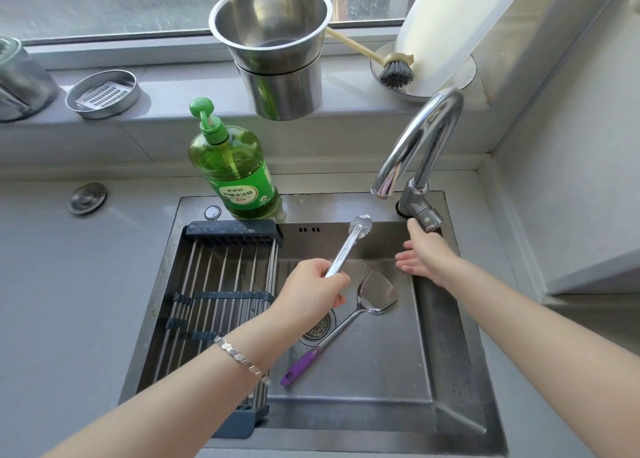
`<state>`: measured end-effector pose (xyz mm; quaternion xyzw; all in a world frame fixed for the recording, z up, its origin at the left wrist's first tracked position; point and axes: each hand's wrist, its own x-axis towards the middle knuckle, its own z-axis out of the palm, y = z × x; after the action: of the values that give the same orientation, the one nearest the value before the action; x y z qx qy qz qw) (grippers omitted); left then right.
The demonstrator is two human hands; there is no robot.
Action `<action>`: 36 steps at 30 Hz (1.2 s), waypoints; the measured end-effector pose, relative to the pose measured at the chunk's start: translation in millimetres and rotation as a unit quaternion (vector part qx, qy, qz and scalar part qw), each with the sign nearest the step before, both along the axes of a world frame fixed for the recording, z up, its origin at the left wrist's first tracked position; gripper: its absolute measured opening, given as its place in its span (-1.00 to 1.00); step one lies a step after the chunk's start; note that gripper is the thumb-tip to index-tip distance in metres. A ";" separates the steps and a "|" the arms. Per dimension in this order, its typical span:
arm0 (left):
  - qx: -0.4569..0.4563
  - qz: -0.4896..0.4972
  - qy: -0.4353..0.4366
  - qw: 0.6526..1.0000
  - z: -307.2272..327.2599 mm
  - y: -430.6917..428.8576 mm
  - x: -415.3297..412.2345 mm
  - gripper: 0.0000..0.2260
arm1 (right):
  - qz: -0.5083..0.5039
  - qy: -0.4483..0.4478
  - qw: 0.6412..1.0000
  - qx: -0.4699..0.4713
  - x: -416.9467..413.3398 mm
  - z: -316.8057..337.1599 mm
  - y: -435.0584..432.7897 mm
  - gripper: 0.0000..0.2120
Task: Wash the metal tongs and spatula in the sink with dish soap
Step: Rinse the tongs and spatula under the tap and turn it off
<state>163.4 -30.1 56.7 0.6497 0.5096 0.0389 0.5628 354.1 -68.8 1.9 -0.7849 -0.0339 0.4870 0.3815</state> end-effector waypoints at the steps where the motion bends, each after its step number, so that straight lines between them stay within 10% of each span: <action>1: 0.006 -0.002 -0.002 1.000 -0.1 -1.9 -2.6 -0.87 | -0.006 0.057 0.998 0.029 -11.9 6.7 -0.3 -0.55; 9: 0.081 -0.046 0.019 0.995 -1.8 -21.9 -29.0 -0.70 | -0.192 0.357 0.860 0.311 -89.1 49.4 15.0 -0.80; 15: 0.107 -0.085 0.021 0.990 0.2 -29.4 -41.4 -0.69 | -0.202 0.323 0.897 0.224 -94.7 59.3 31.1 -0.58; 24: 0.049 -0.046 -0.043 0.997 -4.1 -11.2 -29.1 -0.71 | -0.142 0.271 0.893 0.329 -103.6 61.8 16.8 -0.92; 28: 0.037 -0.094 -0.049 0.994 -9.0 -15.1 -24.1 -0.75 | -0.177 0.265 0.921 0.224 -85.7 64.1 15.1 -0.59; 36: -0.088 0.048 -0.092 0.991 7.1 8.3 17.5 -0.59 | -0.061 0.216 0.922 0.316 -96.5 57.2 11.4 -0.70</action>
<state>180.9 -21.8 63.8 0.5659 0.4880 0.0807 0.6596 257.6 -57.4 59.0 -0.5004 -0.0546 0.5843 0.6366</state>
